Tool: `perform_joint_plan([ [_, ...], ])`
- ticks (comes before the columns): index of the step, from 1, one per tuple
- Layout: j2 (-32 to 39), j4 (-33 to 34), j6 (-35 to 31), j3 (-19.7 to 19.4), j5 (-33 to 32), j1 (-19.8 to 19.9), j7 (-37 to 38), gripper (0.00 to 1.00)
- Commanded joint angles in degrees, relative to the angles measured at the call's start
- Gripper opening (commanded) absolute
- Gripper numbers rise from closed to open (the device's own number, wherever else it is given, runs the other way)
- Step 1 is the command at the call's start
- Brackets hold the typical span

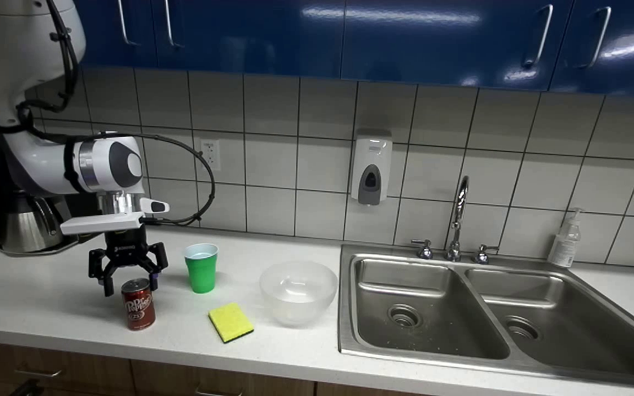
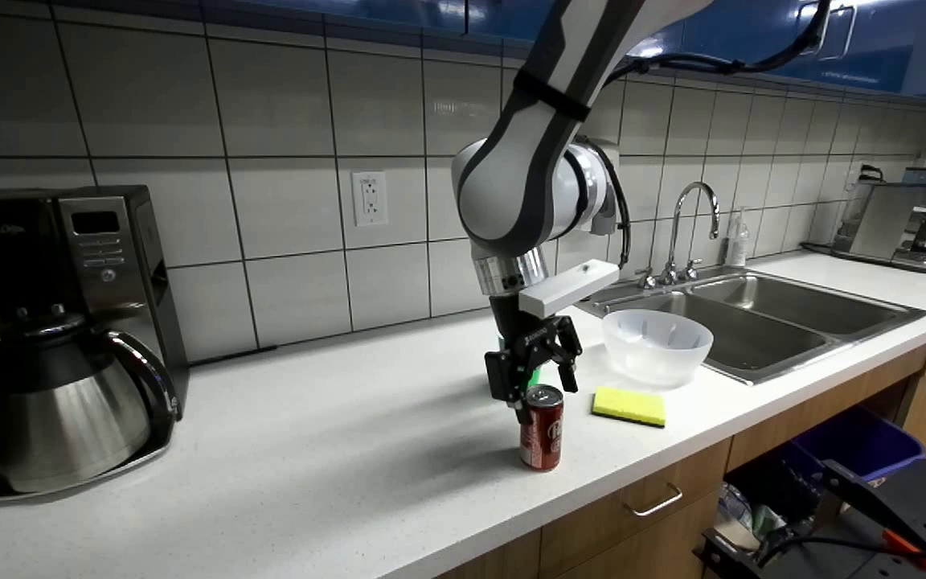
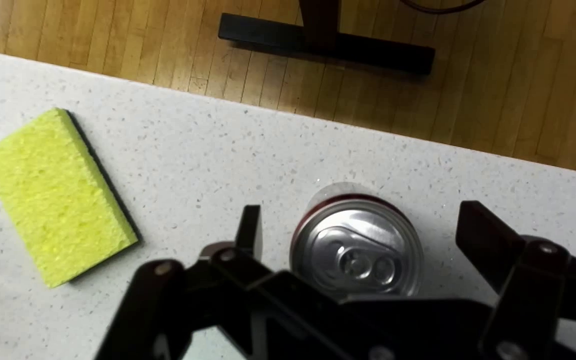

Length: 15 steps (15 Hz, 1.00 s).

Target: Put the can in the bowl

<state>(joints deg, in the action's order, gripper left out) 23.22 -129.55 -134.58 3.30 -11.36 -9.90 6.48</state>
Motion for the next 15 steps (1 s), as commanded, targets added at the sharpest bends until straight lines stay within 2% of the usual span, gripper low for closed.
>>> perform_joint_plan([
  [1, 1.8, 2.15, 1.78, -0.91, -1.34, -0.87, 1.81, 1.0],
  [8, 4.09, 3.51, 1.92, -1.53, -1.11, -0.89, 1.54, 1.0],
  [9, 4.32, 3.63, 1.95, -1.6, -1.19, -0.97, 1.58, 0.75],
  [10, 4.49, 3.71, 1.97, -1.63, -1.26, -1.02, 1.55, 0.72],
  [13, 4.72, 3.86, 2.05, -1.57, -1.09, -1.01, 1.33, 0.49],
  [15, 4.57, 3.8, 2.07, -1.51, -1.09, -0.97, 0.92, 0.37],
])
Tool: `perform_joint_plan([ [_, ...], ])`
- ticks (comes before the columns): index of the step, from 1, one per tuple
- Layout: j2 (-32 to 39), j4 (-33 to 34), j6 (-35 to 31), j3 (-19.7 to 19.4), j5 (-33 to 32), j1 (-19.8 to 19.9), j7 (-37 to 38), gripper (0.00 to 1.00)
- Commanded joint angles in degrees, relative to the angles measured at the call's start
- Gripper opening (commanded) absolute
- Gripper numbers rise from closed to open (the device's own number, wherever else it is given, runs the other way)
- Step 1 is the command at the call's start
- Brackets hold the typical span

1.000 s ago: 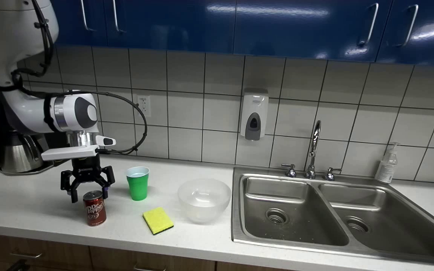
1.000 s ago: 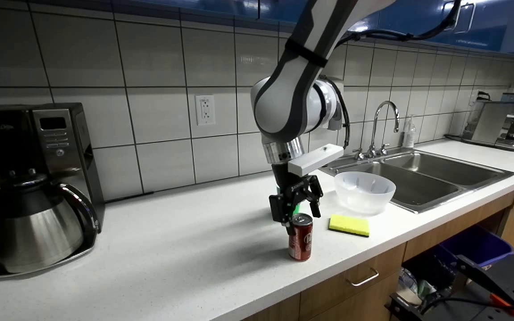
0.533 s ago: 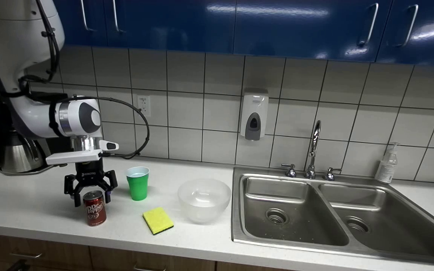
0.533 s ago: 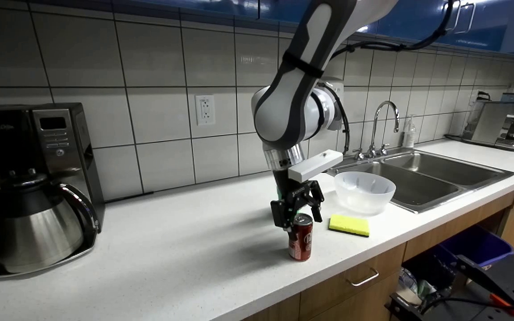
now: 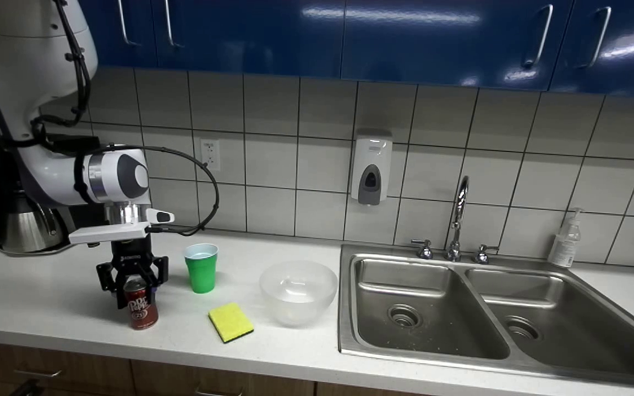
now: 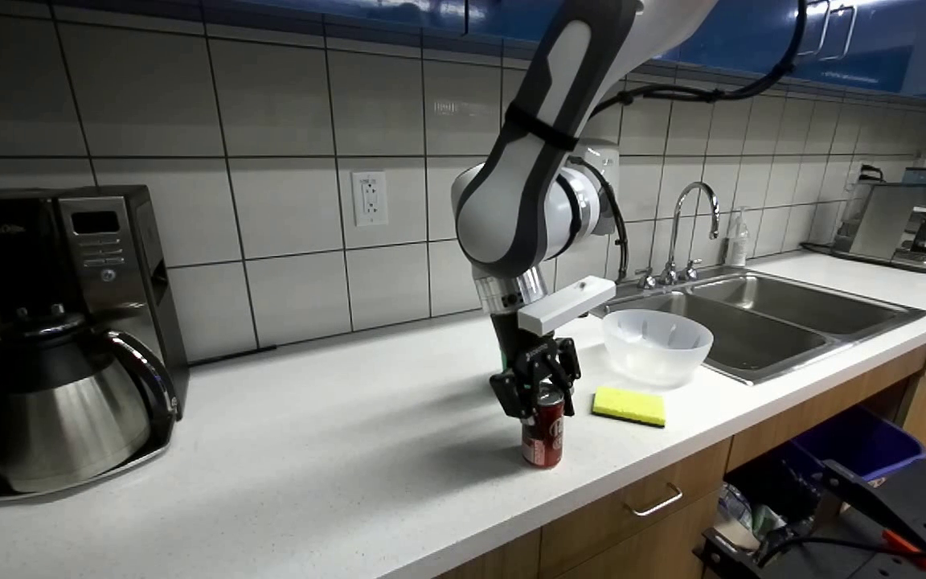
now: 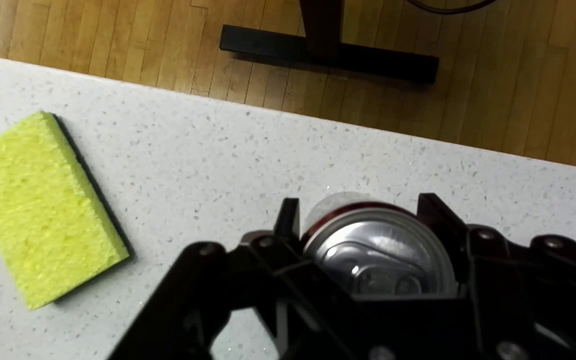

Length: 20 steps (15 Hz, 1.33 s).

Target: Put the can in the bowl

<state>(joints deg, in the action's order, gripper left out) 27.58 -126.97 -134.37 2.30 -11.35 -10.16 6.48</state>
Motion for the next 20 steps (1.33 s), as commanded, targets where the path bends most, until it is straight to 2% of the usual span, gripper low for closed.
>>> perform_joint_plan([
  [1, 0.13, 1.13, 1.75, -0.51, -1.04, -0.66, 0.93, 0.37],
  [4, -0.14, 0.96, 1.77, -0.46, -1.08, -0.68, 0.84, 0.37],
  [12, -7.4, -5.07, -0.64, -0.21, -1.82, -0.27, 0.0, 0.37],
  [20, -18.83, -12.69, -0.49, -0.05, -0.91, 2.02, -1.87, 0.37],
])
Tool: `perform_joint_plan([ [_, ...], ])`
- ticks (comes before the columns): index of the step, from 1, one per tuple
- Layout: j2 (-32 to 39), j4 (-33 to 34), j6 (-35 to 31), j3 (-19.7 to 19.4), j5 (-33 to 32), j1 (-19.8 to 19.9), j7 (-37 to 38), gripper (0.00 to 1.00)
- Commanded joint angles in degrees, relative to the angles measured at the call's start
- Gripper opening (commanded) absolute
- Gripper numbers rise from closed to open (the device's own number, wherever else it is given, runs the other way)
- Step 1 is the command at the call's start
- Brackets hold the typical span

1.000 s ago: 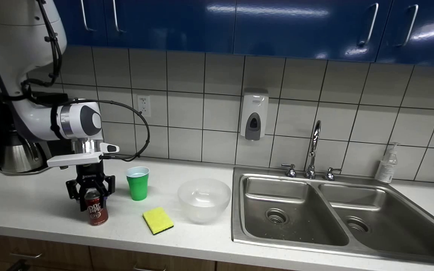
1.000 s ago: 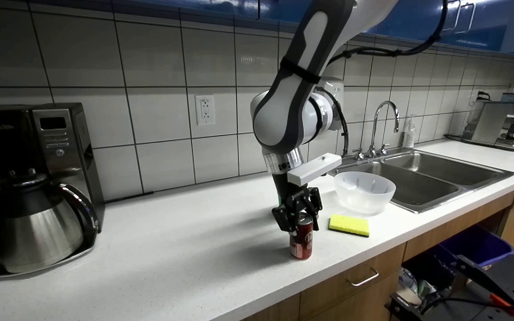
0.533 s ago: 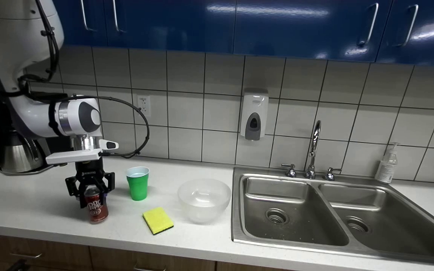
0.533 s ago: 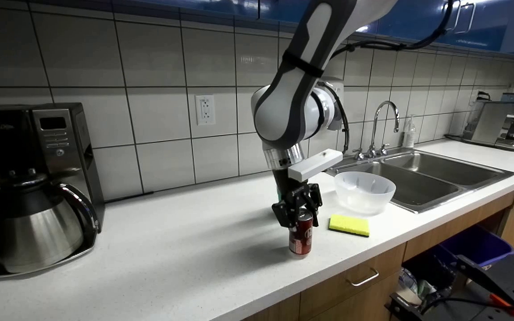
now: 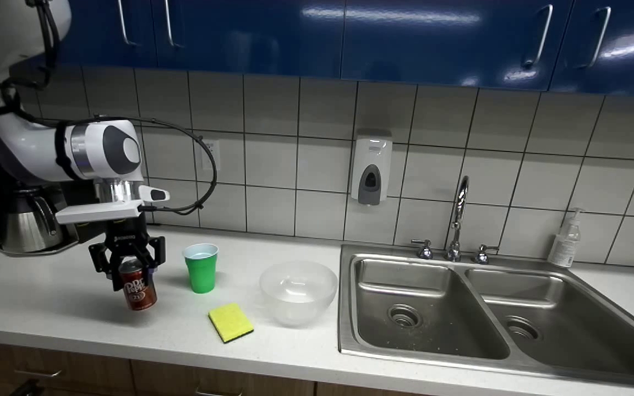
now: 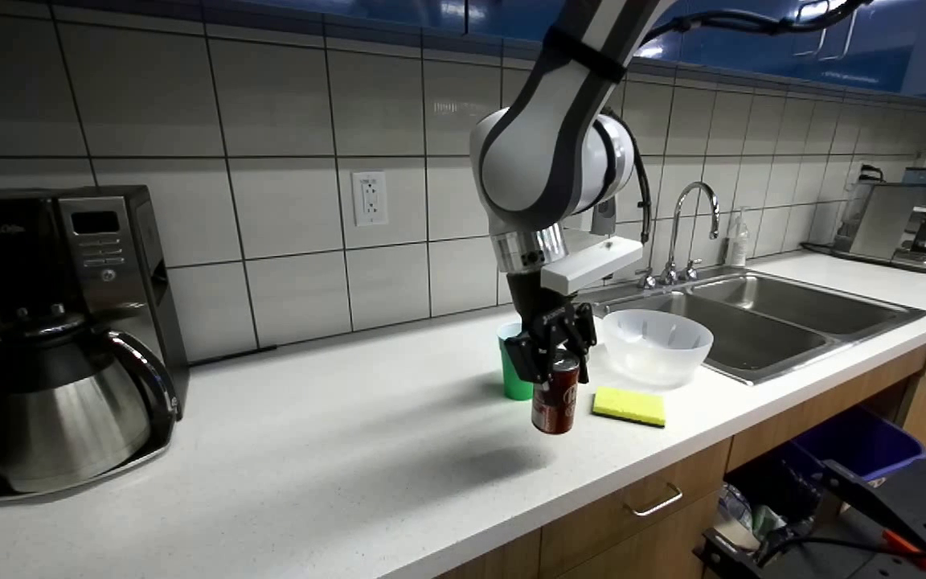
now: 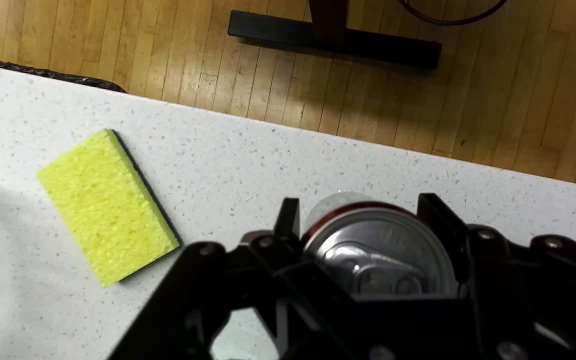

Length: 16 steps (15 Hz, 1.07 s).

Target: Put the can in the bowl

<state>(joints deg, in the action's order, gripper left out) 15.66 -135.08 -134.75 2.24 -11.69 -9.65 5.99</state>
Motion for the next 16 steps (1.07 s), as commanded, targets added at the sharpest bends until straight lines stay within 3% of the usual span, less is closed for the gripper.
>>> perform_joint_plan([
  [1, -8.51, -5.51, -0.12, -0.07, -0.16, 2.09, -1.72, 0.37],
  [9, -16.68, -9.48, -0.03, -2.17, 5.79, 7.74, -8.86, 0.37],
  [16, -18.25, -9.09, 1.21, -6.01, 13.58, 11.85, -16.69, 0.37],
])
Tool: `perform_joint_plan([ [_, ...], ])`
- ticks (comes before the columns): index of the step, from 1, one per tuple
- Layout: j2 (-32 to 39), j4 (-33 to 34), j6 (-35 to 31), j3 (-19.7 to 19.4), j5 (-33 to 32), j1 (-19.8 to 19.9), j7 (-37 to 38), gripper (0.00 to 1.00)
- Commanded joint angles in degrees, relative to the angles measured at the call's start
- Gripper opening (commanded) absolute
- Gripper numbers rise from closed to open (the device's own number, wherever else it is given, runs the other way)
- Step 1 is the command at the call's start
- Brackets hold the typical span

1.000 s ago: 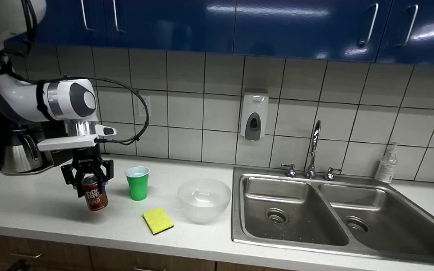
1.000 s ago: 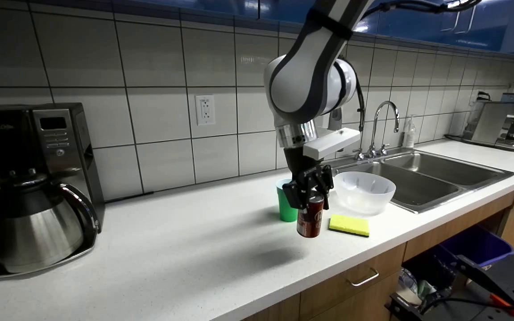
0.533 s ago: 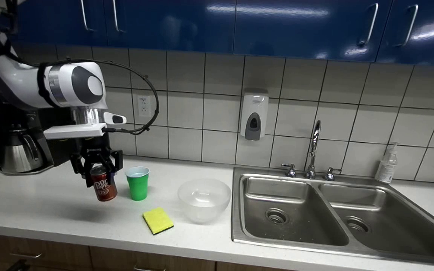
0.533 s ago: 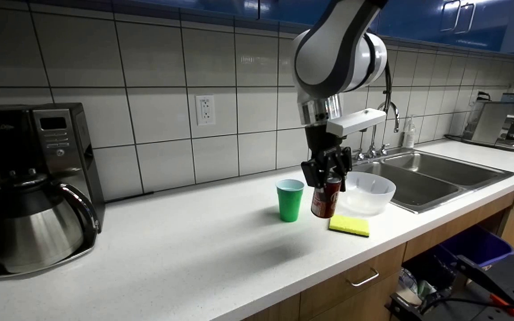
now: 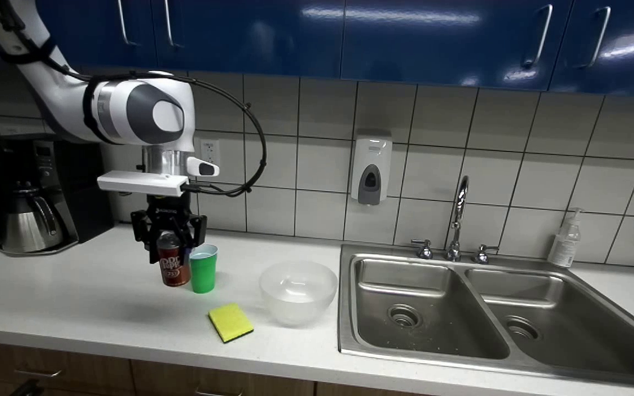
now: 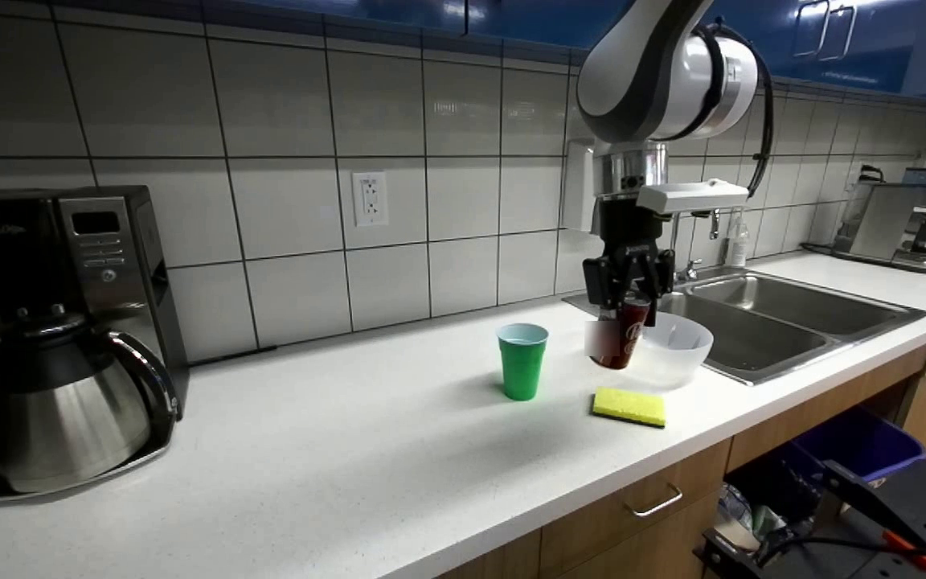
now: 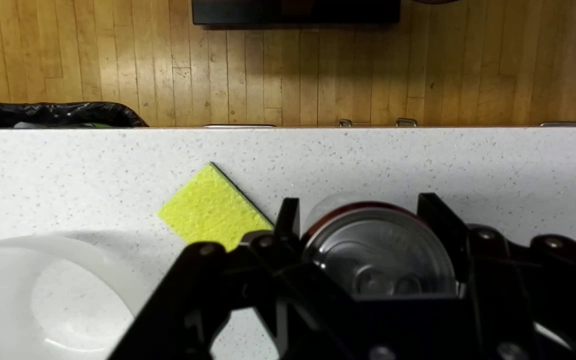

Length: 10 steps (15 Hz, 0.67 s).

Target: Put the can in the bowl

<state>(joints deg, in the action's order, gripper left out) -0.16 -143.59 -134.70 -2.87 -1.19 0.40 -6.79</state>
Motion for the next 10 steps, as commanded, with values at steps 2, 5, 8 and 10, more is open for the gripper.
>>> perform_joint_plan([
  [2, -2.16, -0.17, 1.54, -1.93, 4.86, 2.75, -5.55, 0.37],
  [5, -1.89, 0.61, 2.53, -3.47, 6.81, 4.17, -6.68, 0.37],
  [8, -1.72, 1.59, 3.7, -5.15, 8.71, 5.77, -8.15, 0.37],
  [10, -1.48, 2.44, 4.66, -6.21, 9.77, 6.82, -9.18, 0.37],
])
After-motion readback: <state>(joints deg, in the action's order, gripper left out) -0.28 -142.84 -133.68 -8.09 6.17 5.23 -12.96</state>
